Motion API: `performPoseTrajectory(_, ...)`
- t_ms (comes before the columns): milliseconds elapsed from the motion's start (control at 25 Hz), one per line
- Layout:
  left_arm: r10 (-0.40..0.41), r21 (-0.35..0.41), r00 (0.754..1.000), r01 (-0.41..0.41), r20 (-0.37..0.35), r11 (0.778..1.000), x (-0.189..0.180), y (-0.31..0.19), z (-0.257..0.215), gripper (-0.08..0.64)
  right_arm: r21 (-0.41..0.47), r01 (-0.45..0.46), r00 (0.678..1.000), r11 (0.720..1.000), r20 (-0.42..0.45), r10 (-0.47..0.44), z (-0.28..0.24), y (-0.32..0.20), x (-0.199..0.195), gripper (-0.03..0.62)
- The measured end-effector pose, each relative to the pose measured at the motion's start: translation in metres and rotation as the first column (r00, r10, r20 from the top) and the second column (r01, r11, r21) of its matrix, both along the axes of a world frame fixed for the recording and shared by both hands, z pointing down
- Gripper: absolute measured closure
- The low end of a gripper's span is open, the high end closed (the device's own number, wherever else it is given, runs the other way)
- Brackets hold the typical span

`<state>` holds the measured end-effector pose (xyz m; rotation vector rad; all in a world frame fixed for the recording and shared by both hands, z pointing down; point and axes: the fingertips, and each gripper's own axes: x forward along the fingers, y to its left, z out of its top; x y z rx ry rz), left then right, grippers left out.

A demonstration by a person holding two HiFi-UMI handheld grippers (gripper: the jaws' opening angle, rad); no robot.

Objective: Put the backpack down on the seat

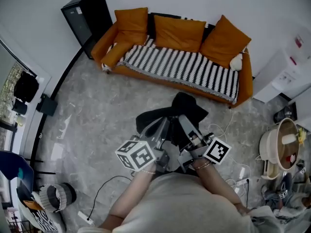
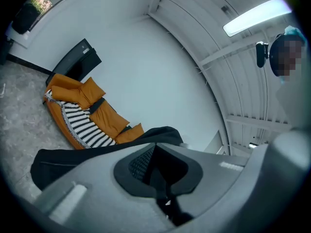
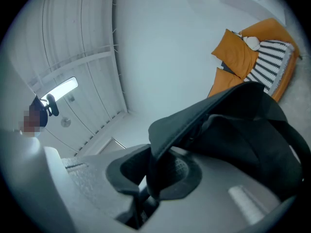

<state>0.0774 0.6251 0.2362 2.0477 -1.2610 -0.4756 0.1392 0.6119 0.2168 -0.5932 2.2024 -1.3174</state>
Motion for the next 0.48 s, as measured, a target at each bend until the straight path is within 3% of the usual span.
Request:
performPoseTrajectory(240,0.011,-0.040,1.000,-0.012,-0.028,0.999,-0.022,-0.044,0.012,0.554,-0.032,0.006,0.999,0.999,-0.035,-0.007,0.010,-0.041,-0.029,0.541)
performPoseTrajectory(480,-0.005,-0.090,0.999,0.002,-0.032,0.996,-0.039,-0.079,0.033,0.554,-0.068,0.037,0.999,0.997,-0.011,-0.038,0.028,-0.077,-0.046,0.541)
